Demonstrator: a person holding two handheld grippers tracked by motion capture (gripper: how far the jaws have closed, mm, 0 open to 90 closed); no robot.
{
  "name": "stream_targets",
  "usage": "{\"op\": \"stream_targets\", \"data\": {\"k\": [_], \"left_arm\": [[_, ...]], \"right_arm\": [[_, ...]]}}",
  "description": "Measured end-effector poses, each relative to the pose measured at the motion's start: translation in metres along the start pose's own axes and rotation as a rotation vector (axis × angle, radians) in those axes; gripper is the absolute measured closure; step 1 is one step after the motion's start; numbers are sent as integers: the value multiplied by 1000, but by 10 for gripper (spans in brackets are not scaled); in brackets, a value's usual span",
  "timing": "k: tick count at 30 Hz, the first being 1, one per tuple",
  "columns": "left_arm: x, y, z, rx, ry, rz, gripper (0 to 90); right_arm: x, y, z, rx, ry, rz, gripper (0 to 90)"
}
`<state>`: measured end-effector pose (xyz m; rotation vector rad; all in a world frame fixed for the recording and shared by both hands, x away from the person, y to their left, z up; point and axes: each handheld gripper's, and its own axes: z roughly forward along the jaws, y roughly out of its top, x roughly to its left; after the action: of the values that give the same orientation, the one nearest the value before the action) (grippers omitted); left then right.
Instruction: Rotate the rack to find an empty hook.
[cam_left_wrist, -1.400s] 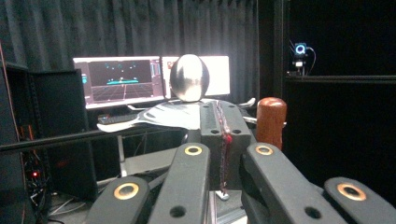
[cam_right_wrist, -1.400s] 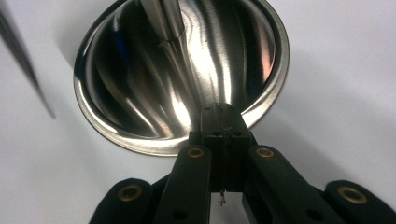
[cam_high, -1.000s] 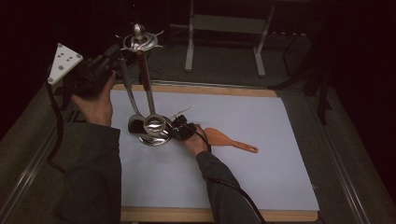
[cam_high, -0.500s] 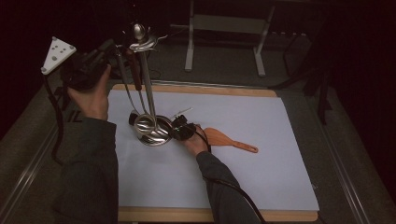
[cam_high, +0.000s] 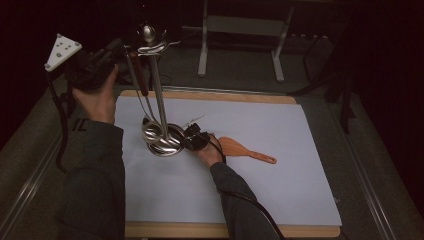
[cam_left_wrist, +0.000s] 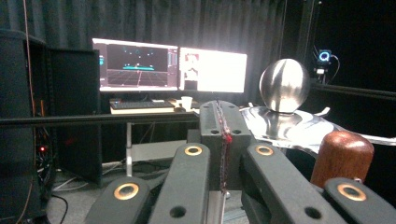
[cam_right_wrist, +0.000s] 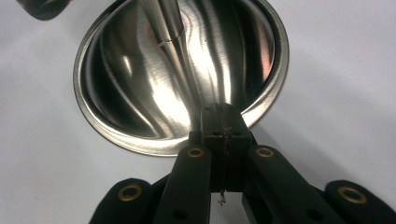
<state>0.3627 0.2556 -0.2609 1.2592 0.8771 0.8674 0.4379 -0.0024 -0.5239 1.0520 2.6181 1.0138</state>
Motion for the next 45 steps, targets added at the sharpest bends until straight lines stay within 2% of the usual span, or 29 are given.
{"op": "stream_targets", "data": {"k": [11, 17, 24, 28, 30, 36, 38, 42, 45], "left_arm": [[5, 2, -1, 24, -30, -12, 900], [4, 2, -9, 24, -34, 4, 899], [2, -4, -21, 63, -64, 34, 897], [2, -7, -23, 77, -75, 38, 894], [2, -15, -27, 96, -94, 37, 893], [1, -30, -33, 120, -112, 44, 891], [0, -41, -38, 135, -130, 43, 890], [-5, -57, -42, 178, -151, 76, 889], [-6, -70, -45, 202, -165, 75, 890]], "right_arm": [[0, -1, 0, -5, 1, 2, 900], [0, -1, 0, -7, 2, 5, 900], [0, -1, 0, -10, 0, 10, 900], [0, -2, 0, -13, 1, 13, 900], [0, -2, 0, -14, 2, 16, 900], [0, -2, 0, -14, -2, 15, 900], [1, -2, 0, -15, -3, 16, 900], [0, -2, 0, -18, 3, 25, 900], [-1, -3, 0, -20, 10, 34, 900]]}}
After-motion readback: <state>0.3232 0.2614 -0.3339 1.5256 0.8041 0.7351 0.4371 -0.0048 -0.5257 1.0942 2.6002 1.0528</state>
